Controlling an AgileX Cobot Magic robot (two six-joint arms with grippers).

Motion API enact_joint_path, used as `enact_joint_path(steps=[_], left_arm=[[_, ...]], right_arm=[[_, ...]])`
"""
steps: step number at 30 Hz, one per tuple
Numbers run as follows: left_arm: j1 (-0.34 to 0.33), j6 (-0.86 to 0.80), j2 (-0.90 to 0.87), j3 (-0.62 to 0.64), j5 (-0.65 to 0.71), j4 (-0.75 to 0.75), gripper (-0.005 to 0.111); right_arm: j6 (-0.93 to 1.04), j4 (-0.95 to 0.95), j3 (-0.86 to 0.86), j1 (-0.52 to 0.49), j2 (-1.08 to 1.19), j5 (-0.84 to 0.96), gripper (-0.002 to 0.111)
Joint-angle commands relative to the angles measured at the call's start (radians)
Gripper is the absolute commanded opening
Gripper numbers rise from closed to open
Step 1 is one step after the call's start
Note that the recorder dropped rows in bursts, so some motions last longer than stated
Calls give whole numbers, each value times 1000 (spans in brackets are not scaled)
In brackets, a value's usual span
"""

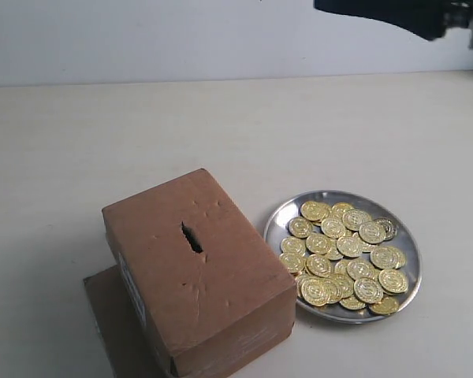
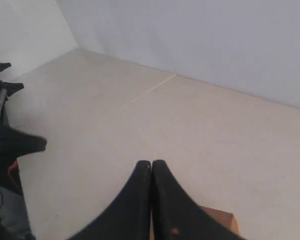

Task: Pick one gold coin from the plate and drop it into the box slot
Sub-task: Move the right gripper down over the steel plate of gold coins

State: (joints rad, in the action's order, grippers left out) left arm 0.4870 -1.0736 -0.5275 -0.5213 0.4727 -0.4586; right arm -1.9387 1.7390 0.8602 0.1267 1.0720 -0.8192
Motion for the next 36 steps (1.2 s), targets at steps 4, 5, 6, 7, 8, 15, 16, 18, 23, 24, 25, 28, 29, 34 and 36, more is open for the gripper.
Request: enact_joint_path(steps=[4, 5, 6, 7, 8, 15, 16, 18, 23, 24, 25, 28, 29, 34, 36], left_arm=[[136, -155, -137, -1, 31, 8, 0], [148, -155, -135, 3, 33, 8, 0], [155, -155, -130, 5, 33, 11, 0], [158, -155, -125, 10, 33, 11, 0], [161, -155, -120, 12, 33, 13, 0], [228, -155, -107, 21, 18, 51, 0], [239, -155, -107, 21, 18, 60, 0], [261, -155, -107, 21, 18, 85, 0], [294, -155, -107, 21, 18, 83, 0], [296, -155, -107, 21, 18, 81, 0], [296, -155, -107, 21, 18, 83, 0], [300, -155, -107, 21, 18, 84, 0], [302, -155, -107, 21, 18, 84, 0], [302, -155, -107, 21, 18, 82, 0], [302, -155, -107, 21, 18, 82, 0]], right_arm=[[135, 5, 199, -62, 192, 274, 0], [168, 5, 215, -72, 183, 370, 0], [218, 5, 227, -81, 172, 461, 0], [259, 5, 237, -88, 153, 570, 0], [316, 5, 244, -91, 133, 672, 0], [687, -122, 263, 40, 59, 967, 0], [781, -247, 261, 71, 59, 969, 0], [1086, -577, 250, 147, 81, 1038, 0], [1779, -1258, 247, 218, 212, 1312, 0], [1853, -1382, 247, 220, 237, 1338, 0], [1919, -1497, 247, 222, 260, 1362, 0], [2168, -1747, 247, 228, 320, 1473, 0], [2217, -1818, 247, 228, 348, 1529, 0], [2296, -1914, 247, 228, 451, 1691, 0], [2296, -1905, 247, 228, 498, 1757, 0]])
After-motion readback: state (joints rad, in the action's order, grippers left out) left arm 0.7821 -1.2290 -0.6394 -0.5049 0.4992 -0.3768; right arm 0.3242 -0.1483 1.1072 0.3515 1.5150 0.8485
